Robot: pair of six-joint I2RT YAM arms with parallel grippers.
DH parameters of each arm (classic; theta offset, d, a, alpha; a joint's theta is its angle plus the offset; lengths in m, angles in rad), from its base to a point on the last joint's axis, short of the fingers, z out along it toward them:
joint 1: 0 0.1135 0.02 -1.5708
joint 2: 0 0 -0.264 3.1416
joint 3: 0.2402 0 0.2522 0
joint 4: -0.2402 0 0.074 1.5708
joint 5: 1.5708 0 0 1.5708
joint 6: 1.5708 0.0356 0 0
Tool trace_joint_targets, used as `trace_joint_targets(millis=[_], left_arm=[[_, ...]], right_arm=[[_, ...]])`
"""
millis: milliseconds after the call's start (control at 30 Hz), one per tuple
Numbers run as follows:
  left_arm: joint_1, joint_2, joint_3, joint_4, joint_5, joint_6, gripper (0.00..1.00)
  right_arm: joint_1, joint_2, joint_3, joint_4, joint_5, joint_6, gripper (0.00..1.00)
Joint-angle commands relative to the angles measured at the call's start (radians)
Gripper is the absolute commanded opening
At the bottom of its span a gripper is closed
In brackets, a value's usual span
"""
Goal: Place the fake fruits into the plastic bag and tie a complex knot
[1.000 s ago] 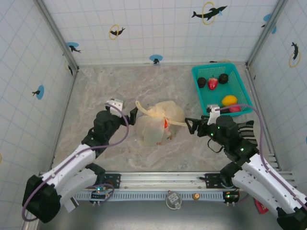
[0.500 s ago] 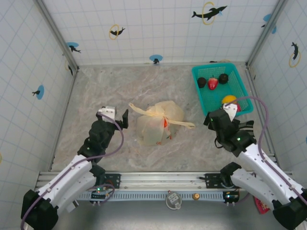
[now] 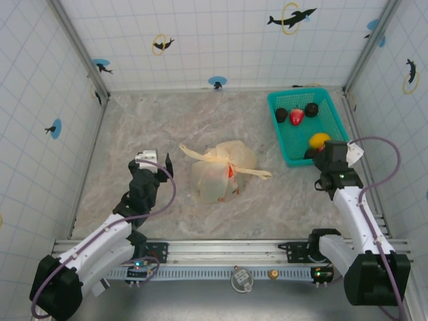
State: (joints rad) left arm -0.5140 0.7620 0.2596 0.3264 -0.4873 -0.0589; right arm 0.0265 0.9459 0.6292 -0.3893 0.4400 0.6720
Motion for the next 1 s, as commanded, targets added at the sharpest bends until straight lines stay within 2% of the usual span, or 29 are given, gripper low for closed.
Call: trace_joint_targets(millis=[0,167,300,500,633,733,800,867,967], left_arm=[[0.009,-0.012,0.001,0.026,-0.005,-0.027,0.98],[0.008,-0.033,0.002,0.025,0.022,-0.027,0.98],[0.008,-0.025,0.009,0.023,0.044,-0.028,0.98],[0.009,-0.015,0.015,0.02,0.067,-0.027,0.98],[0.008,-0.02,0.009,0.012,0.061,-0.018,0.98],[0.008,-0.015,0.004,0.012,0.059,0.007,0.98],[0.009,-0.009,-0.019,0.035,0.043,0.057,0.98],[0.009,-0.004,-0.054,0.094,-0.033,0.069,0.97],[0.024,-0.018,-0.102,0.163,0.008,0.112,0.97]], right_arm=[[-0.004,-0.035,-0.065,0.094,-0.128,0.008,0.7],[0.05,-0.138,-0.076,-0.047,-0.049,-0.044,0.16],[0.127,-0.137,-0.071,-0.187,0.003,-0.018,0.07],[0.174,-0.013,-0.096,-0.157,0.031,-0.022,0.03],[0.161,0.08,-0.116,0.048,0.006,-0.13,0.05],[0.104,0.197,-0.094,0.236,-0.055,-0.205,0.07],[0.062,0.287,-0.064,0.338,-0.114,-0.212,0.15],[0.039,0.374,-0.058,0.493,-0.166,-0.244,0.28],[0.022,0.488,-0.022,0.62,-0.187,-0.307,0.35]])
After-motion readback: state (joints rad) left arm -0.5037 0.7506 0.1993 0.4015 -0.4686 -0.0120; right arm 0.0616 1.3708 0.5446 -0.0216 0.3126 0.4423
